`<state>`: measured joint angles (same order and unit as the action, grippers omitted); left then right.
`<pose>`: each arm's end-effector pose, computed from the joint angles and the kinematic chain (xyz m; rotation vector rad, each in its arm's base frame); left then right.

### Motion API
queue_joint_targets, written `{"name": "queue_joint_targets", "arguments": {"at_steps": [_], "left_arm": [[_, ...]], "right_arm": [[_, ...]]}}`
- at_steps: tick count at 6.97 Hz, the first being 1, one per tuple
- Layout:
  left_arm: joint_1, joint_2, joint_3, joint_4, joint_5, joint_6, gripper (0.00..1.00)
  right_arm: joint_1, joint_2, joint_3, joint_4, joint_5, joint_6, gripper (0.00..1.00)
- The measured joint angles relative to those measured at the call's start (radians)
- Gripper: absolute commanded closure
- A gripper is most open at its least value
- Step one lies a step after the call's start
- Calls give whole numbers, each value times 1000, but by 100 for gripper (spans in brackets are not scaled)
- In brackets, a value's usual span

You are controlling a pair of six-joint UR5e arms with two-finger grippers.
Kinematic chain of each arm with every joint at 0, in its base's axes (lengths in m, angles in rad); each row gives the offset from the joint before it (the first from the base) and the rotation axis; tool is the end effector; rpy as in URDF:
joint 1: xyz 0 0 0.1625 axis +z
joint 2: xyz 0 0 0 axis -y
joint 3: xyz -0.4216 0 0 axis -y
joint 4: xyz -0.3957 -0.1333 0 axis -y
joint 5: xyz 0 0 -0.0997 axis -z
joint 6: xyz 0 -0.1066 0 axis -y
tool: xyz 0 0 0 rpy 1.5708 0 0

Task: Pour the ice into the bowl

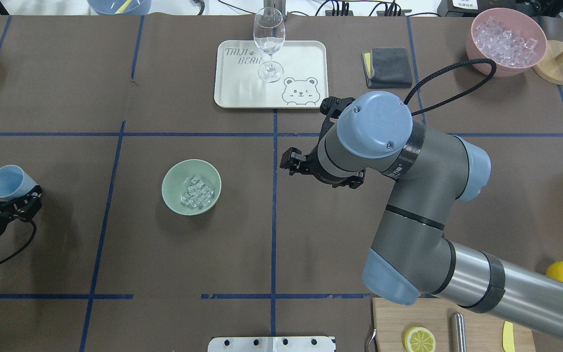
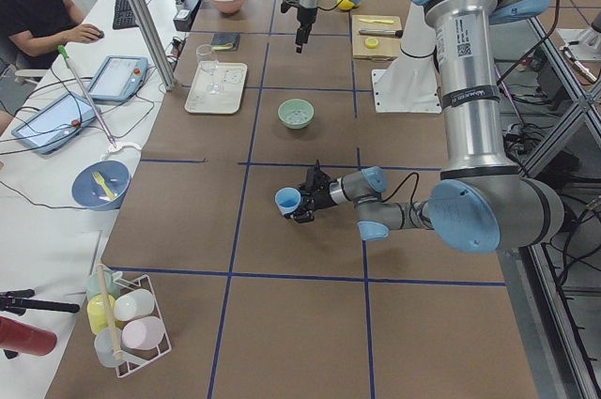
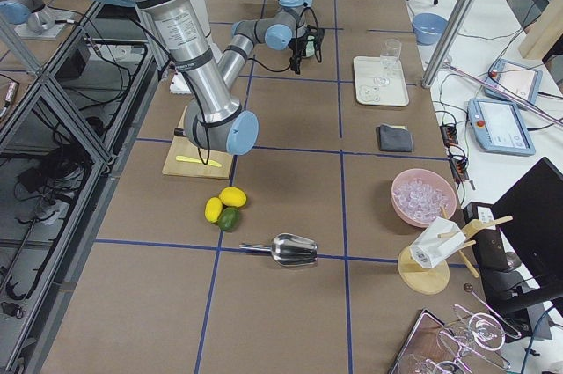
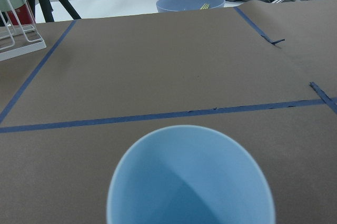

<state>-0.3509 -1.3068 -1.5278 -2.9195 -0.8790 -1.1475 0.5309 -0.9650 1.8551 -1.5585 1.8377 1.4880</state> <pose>0.2955 -0.3225 0.6444 0.9556 0.6863 -0.2960 -0.4914 -0.4105 0.1870 0.0341 -0.9331 0.2948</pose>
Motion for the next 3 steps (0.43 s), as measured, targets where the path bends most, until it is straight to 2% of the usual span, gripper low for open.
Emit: {"name": "queue_joint_targets", "arguments": {"at_steps": [3], "left_arm": [[-5,6,-7,-3,-32,15,0]], "right_arm": [[0,0,0,-1,0,0,0]]}}
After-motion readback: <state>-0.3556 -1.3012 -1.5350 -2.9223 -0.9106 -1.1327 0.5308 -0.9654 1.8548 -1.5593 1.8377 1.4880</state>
